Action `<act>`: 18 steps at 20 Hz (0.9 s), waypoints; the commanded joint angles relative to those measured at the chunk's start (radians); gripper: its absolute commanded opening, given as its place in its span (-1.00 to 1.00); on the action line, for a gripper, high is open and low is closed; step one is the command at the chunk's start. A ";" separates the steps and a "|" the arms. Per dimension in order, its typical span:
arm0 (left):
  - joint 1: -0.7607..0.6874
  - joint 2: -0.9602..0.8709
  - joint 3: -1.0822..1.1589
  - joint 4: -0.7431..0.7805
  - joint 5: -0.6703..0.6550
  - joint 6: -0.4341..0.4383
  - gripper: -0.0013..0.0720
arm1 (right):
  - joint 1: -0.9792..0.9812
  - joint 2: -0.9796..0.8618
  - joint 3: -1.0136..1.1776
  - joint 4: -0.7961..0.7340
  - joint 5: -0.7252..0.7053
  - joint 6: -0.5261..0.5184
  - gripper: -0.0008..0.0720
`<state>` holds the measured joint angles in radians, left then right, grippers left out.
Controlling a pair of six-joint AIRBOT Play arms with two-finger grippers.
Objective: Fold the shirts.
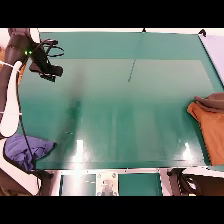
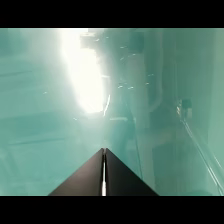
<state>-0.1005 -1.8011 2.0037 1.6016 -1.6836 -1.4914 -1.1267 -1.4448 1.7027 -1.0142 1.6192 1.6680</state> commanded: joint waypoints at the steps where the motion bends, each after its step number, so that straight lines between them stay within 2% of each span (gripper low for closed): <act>1: 0.000 0.000 0.000 -0.016 0.000 0.001 -0.90 | -0.035 0.023 -0.026 -0.256 0.172 0.087 -0.94; 4: 0.000 0.000 0.000 -0.016 0.000 0.007 -0.90 | -0.035 0.042 -0.086 -0.447 0.198 0.113 -0.94; 9: 0.000 0.000 0.000 -0.016 0.001 0.008 -0.90 | -0.035 0.037 -0.296 -0.618 0.160 0.128 -0.90; 10: 0.000 0.000 0.000 -0.016 0.002 0.007 -0.90 | -0.035 0.034 -0.336 -0.631 0.138 0.129 -0.47; 11: 0.000 0.000 0.000 -0.016 0.003 0.007 -0.90 | -0.035 0.028 -0.363 -0.630 0.111 0.142 0.19; 12: 0.000 0.000 0.000 -0.016 0.010 0.007 -0.90 | -0.032 0.021 -0.375 -0.618 0.083 0.156 0.54; 15: 0.000 0.000 0.000 -0.019 0.031 0.007 -0.90 | 0.012 0.011 -0.353 -0.512 0.008 0.158 0.52; 16: 0.000 0.000 0.000 -0.023 0.042 0.007 -0.90 | 0.037 0.011 -0.336 -0.459 -0.022 0.154 0.11; 17: 0.000 0.000 0.000 -0.026 0.053 0.007 -0.90 | 0.070 0.011 -0.314 -0.387 -0.053 0.120 -0.68; 18: 0.000 0.001 0.001 -0.032 0.053 0.007 -0.90 | 0.106 0.011 -0.291 -0.325 -0.080 0.099 -0.83</act>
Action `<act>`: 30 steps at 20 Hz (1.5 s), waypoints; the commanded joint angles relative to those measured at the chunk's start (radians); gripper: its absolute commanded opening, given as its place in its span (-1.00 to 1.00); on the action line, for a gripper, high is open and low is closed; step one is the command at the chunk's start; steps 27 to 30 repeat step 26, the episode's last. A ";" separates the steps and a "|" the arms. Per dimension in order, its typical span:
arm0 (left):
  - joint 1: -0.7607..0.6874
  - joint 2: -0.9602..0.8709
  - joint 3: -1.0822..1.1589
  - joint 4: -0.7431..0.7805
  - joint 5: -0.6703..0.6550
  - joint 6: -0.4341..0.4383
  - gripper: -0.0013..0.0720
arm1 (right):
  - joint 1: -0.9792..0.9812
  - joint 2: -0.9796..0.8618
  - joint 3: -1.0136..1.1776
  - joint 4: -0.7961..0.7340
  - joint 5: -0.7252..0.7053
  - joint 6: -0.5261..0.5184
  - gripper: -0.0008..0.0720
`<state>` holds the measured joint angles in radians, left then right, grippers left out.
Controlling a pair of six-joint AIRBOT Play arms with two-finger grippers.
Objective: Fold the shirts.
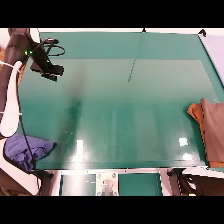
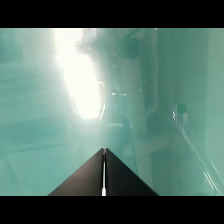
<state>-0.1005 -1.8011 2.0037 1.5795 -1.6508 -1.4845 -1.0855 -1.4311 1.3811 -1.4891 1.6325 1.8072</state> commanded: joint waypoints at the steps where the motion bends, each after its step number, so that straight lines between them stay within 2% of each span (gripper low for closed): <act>1: 0.000 0.002 0.001 -0.017 0.015 0.000 -0.90 | 0.109 -0.002 0.058 0.208 -0.124 -0.071 -0.88; 3: 0.000 0.016 0.000 -0.062 0.000 -0.006 -0.90 | 0.209 0.020 0.082 0.295 -0.192 -0.131 -0.94; 7: -0.001 0.153 -0.126 -0.146 0.020 -0.034 -0.90 | 0.433 0.126 0.004 0.308 -0.246 -0.214 -0.94; 13: -0.063 0.631 -0.825 -0.251 0.246 -0.090 -0.90 | 0.787 0.450 -0.560 0.312 -0.417 -0.235 -0.94; 16: -0.069 0.794 -1.061 -0.331 0.305 -0.100 -0.90 | 0.901 0.518 -0.669 0.351 -0.482 -0.234 -0.94; 21: -0.069 0.829 -1.102 -0.326 0.316 -0.109 -0.90 | 0.972 0.520 -0.668 0.397 -0.381 -0.216 -0.94; 30: -0.069 0.829 -1.102 -0.329 0.330 -0.109 -0.90 | 0.972 0.520 -0.668 0.397 -0.383 -0.216 -0.94</act>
